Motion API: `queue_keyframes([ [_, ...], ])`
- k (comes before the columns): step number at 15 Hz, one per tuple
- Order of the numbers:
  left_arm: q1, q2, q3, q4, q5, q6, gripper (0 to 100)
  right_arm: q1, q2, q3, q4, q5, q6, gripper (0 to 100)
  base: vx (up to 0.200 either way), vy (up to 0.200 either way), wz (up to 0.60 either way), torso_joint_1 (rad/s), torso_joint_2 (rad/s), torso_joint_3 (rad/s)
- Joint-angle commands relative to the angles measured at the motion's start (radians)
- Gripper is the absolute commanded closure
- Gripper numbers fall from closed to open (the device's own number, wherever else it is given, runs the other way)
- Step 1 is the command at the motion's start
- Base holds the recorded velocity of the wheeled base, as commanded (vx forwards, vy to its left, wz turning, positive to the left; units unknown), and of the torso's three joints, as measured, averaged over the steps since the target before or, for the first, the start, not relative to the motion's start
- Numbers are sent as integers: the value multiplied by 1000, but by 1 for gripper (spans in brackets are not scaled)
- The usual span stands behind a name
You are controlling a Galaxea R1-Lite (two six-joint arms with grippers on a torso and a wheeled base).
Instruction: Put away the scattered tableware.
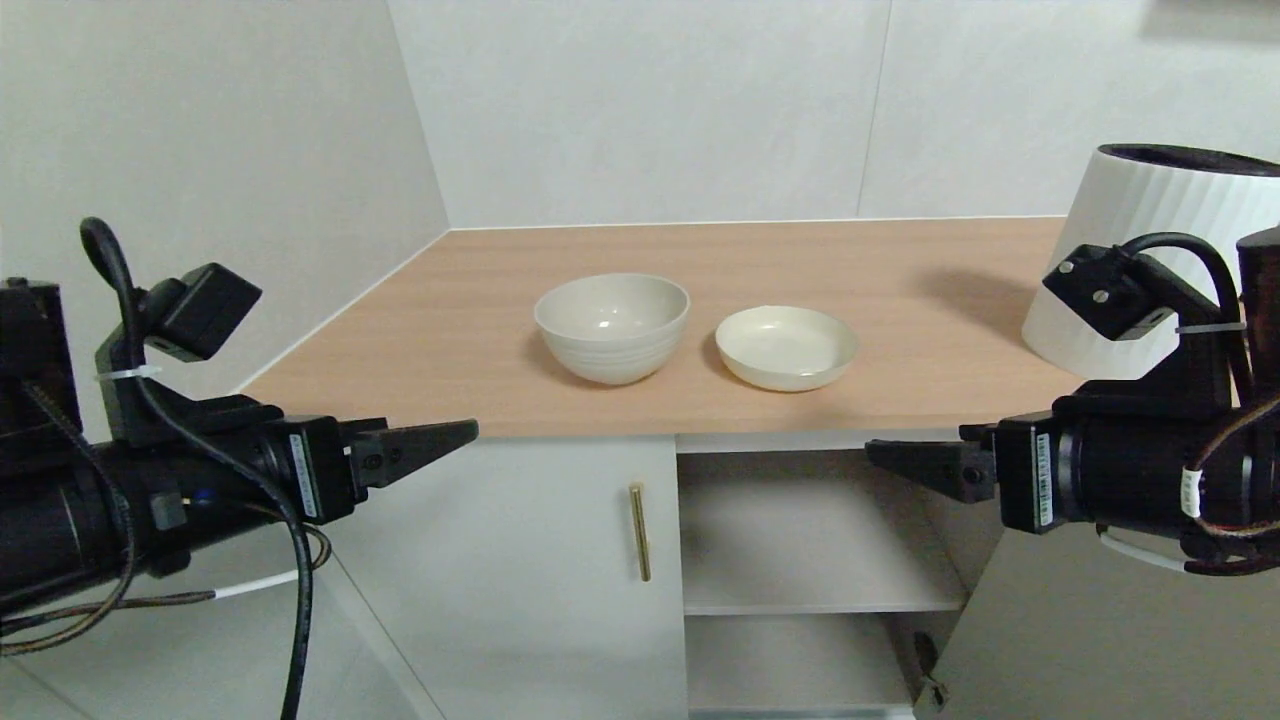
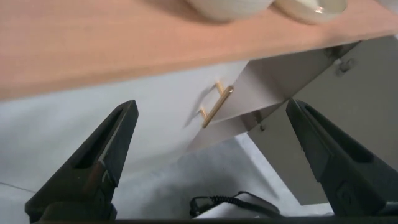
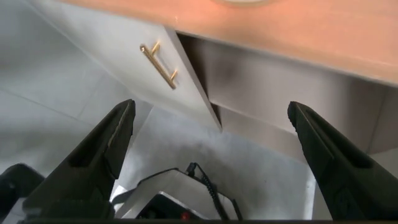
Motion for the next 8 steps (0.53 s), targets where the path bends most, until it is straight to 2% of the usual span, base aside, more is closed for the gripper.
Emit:
queue_keyframes([
  [1,0,24,0,-1,-1,-1,0,-1,7,1,-1,0,0,0,0,0,0,183,-476,-290],
  [5,-3,39,5,-2,-1,1,0,-3,17,8,-26,-1,1,0,0,0,0,185,-448,-271],
  [8,-3,64,-27,-5,1,1,0,-35,47,1,-73,3,-16,0,0,0,0,51,-120,-72],
])
